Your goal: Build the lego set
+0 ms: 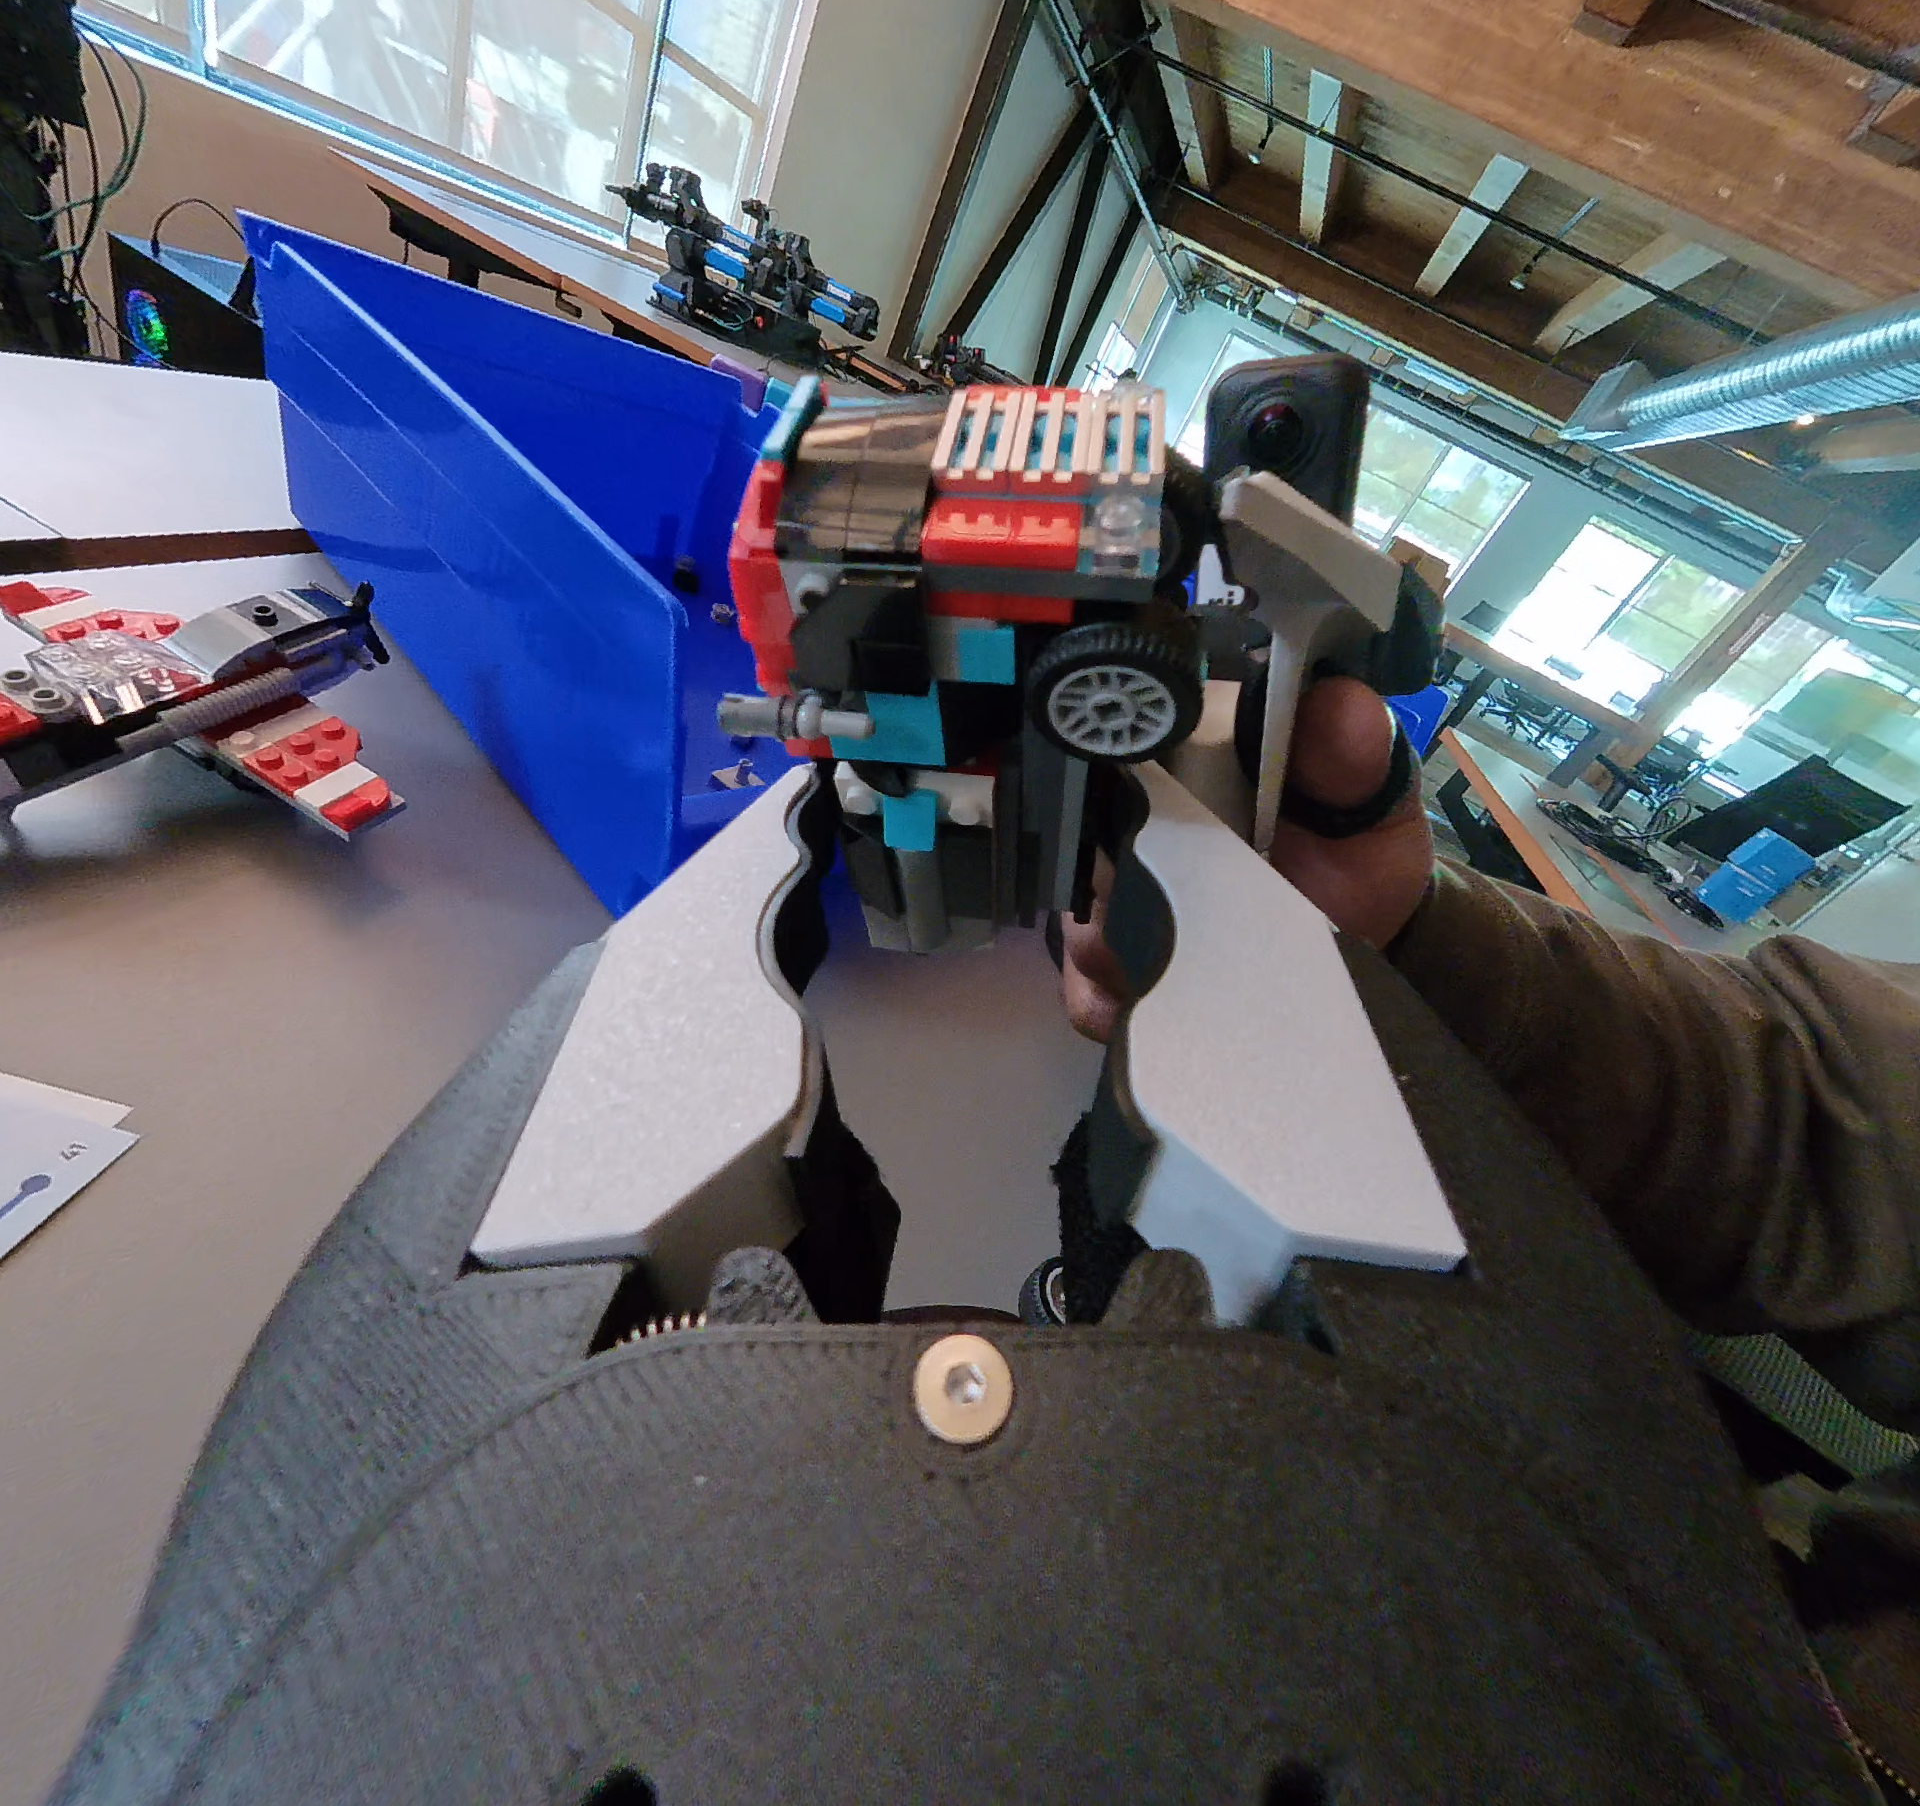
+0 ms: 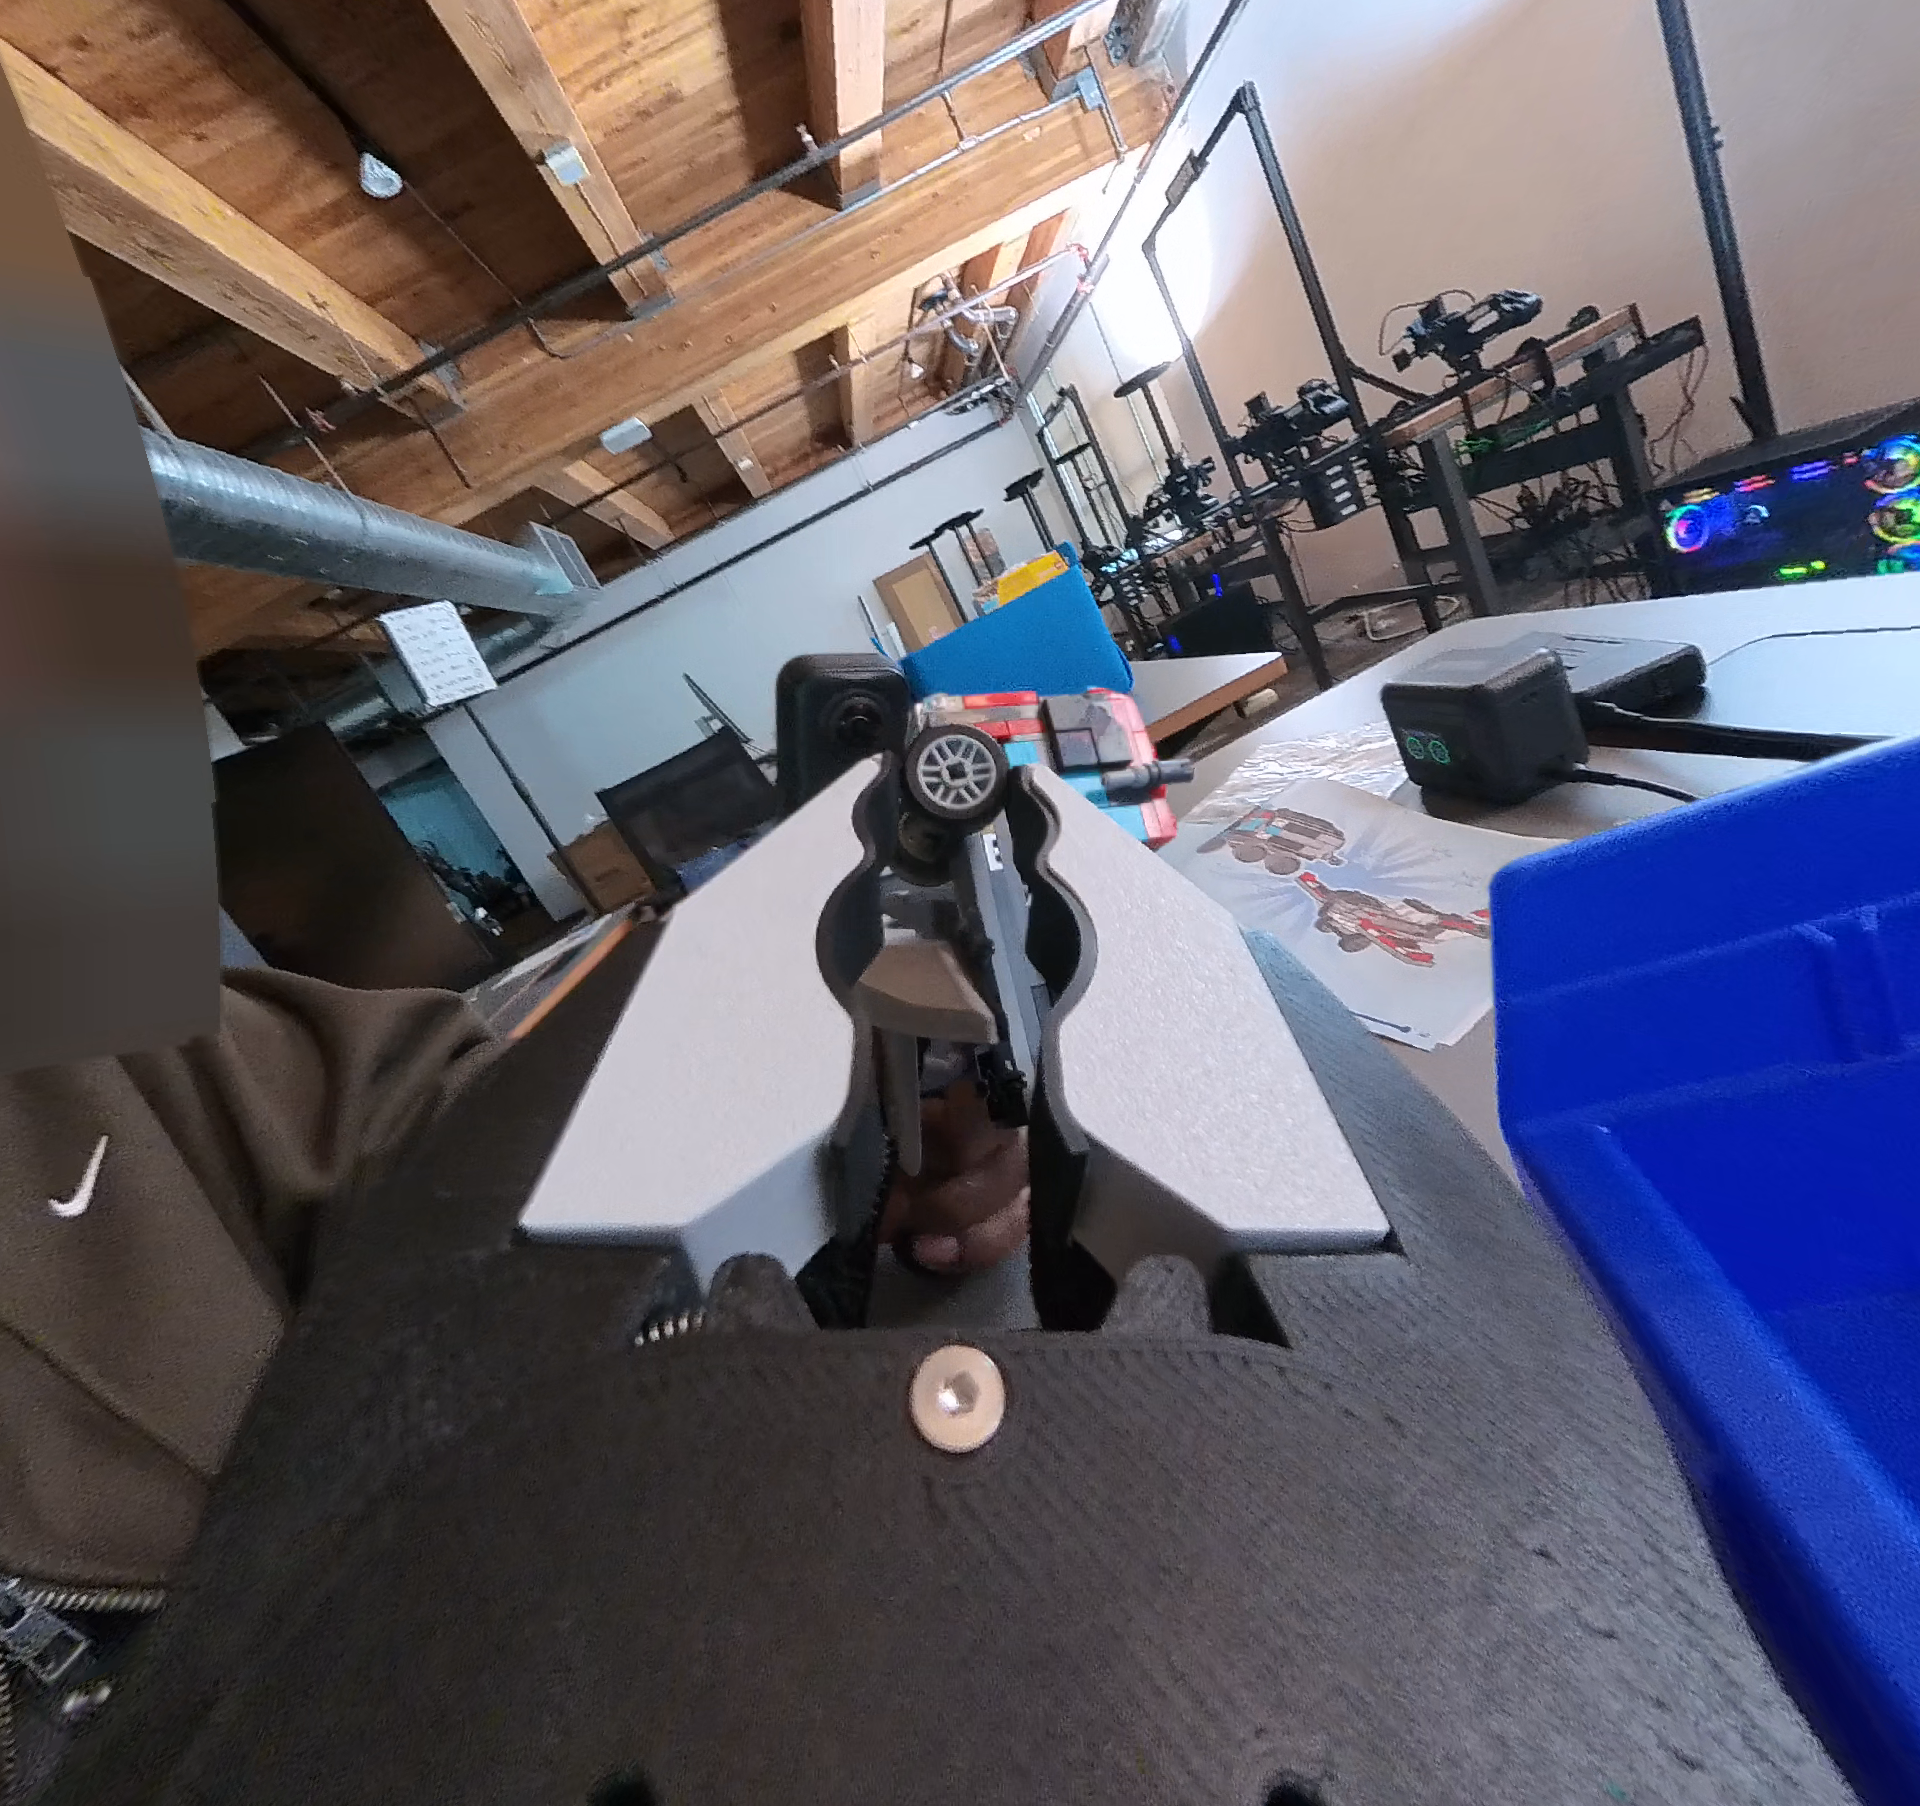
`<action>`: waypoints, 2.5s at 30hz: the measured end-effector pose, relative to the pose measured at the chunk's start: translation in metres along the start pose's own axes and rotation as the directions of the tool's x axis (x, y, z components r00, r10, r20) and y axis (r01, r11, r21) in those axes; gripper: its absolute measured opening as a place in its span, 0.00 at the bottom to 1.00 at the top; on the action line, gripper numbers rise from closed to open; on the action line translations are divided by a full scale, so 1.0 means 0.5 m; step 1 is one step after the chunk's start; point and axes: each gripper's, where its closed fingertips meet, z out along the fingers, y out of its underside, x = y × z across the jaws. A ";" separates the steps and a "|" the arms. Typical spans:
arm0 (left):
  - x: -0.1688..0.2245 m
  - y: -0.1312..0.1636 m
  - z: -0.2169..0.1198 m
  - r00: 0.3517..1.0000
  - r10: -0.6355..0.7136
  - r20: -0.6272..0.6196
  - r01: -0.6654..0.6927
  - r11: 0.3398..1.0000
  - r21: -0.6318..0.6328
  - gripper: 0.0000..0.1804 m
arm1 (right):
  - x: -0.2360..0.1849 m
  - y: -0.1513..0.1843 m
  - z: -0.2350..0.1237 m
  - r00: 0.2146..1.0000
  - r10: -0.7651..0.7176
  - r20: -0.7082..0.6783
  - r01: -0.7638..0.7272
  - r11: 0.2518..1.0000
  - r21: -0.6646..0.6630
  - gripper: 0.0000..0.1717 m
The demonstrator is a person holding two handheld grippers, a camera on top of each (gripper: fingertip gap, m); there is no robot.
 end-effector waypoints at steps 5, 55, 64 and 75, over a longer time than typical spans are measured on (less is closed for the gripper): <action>0.000 0.003 0.002 1.000 -0.011 0.002 0.011 1.000 -0.005 0.30 | 0.002 0.002 0.001 0.999 -0.036 -0.040 0.035 0.999 -0.031 0.13; 0.020 -0.065 -0.030 0.953 -0.222 -0.205 0.277 0.915 0.292 0.30 | -0.014 -0.012 0.079 0.891 -0.352 -0.286 0.289 0.926 -0.241 0.13; 0.015 -0.066 -0.031 0.947 -0.247 -0.207 0.302 0.905 0.299 0.29 | -0.009 -0.009 0.086 0.870 -0.394 -0.295 0.317 0.908 -0.276 0.13; 0.010 -0.079 -0.043 0.943 -0.256 -0.213 0.317 0.887 0.337 0.30 | -0.015 -0.003 0.110 0.873 -0.444 -0.203 0.349 0.858 -0.377 0.13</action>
